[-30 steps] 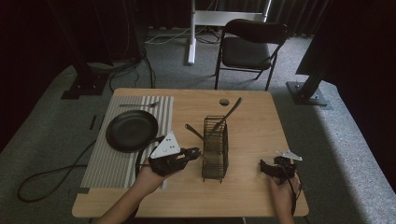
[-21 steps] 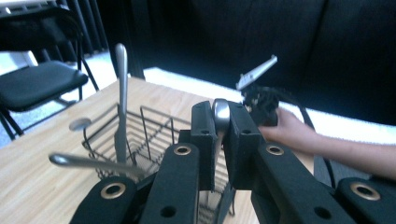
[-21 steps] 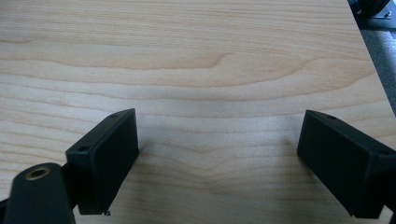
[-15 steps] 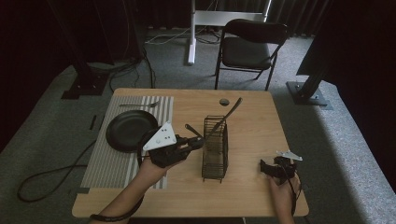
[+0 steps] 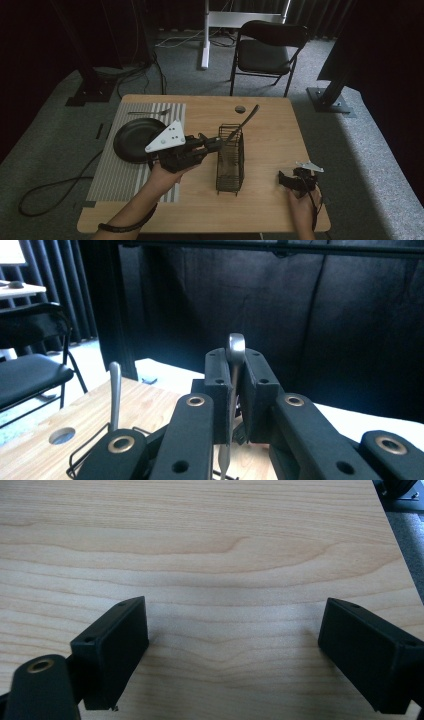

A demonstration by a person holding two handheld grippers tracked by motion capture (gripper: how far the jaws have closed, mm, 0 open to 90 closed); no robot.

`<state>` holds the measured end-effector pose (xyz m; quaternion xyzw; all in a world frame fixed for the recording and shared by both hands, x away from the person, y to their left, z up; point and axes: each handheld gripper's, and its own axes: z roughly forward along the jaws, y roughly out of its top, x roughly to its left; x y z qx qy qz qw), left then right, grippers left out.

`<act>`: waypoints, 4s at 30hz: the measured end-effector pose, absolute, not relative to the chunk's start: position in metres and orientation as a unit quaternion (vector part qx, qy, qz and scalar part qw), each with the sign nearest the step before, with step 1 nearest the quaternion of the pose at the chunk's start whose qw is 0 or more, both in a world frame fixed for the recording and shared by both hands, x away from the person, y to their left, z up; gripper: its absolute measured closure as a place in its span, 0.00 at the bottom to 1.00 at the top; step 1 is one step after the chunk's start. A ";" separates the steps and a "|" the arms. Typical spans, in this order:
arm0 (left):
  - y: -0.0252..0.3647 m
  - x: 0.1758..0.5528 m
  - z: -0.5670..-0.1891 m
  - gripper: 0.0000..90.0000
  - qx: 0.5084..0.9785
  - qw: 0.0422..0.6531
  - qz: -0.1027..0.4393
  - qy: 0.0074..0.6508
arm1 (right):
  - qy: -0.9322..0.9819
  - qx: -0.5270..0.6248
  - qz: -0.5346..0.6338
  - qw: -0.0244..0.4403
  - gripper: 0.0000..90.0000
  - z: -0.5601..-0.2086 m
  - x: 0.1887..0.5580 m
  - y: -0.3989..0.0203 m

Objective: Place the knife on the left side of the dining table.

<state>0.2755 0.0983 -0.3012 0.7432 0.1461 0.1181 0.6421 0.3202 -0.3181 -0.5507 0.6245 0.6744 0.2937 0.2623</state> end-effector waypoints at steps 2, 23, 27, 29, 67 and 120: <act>0.101 0.272 -0.296 0.93 0.739 0.648 0.120 0.142 | 0.674 0.624 0.294 0.262 0.13 -0.551 0.320 -0.318; 0.158 0.256 -0.270 0.93 0.705 0.666 0.153 0.192 | 0.674 0.625 0.294 0.262 0.13 -0.551 0.320 -0.318; 0.168 0.257 -0.274 0.93 0.704 0.660 0.161 0.207 | 0.674 0.625 0.294 0.262 0.13 -0.551 0.320 -0.318; 0.180 0.258 -0.281 0.93 0.703 0.648 0.181 0.228 | 0.674 0.624 0.294 0.262 0.13 -0.551 0.320 -0.318; 0.222 0.305 -0.373 0.93 0.687 0.577 0.210 0.389 | 0.674 0.625 0.294 0.262 0.13 -0.551 0.320 -0.318; 0.296 0.281 -0.408 0.85 0.683 0.532 0.171 0.470 | 0.674 0.626 0.293 0.263 0.13 -0.551 0.320 -0.318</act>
